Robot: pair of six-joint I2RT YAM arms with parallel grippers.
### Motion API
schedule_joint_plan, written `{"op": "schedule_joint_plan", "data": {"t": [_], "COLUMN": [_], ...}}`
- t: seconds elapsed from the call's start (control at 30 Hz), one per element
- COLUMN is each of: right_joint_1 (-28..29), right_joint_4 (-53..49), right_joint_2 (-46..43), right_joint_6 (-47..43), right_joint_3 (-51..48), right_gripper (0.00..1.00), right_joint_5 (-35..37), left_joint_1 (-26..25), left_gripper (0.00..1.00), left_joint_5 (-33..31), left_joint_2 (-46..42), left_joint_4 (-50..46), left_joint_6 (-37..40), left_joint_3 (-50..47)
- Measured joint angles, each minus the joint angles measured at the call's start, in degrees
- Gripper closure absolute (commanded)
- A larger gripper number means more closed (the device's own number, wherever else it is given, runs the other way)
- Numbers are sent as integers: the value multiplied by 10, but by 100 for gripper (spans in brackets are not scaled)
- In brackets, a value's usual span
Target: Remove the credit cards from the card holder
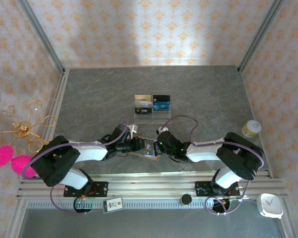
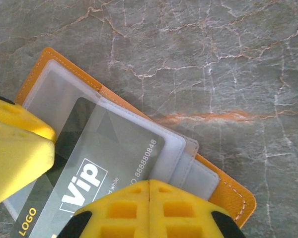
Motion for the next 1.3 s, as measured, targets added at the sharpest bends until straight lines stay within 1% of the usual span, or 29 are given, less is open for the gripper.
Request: {"op": "schedule_joint_plan", "data": {"t": [0.13,0.37,0.43,0.53,0.73,0.87,1.17,1.23,1.3], "right_joint_1": [0,0,0,0,0,0,0,0,0], "right_joint_4": [3,6,7,7,6,6,16,20,25], "right_joint_2": [2,4,4,4,4,4,4,2,-1], "right_joint_6": [0,0,0,0,0,0,5,5,3], "right_joint_3": [0,0,0,0,0,0,-6,-9,-13], "right_gripper": [96,96,97,97,97,97,97,95,88], "right_joint_5": [0,0,0,0,2,2,6,6,6], "left_joint_1": [0,-1,-1,-1,-1,-1,0,0,0], "left_gripper": [84,85,88,100,100,100,100,100,100], "left_joint_5": [5,14,16,16,15,2,-26,-31,-35], "left_joint_2": [2,6,7,10,6,-33,-126,-146,-167], "left_joint_4": [19,41,49,54,57,38,-49,-70,-96], "left_joint_6": [-12,-30,-37,-44,-46,-38,7,19,32], "left_joint_3": [-9,-18,-22,-26,-32,-43,-44,-43,-40]}}
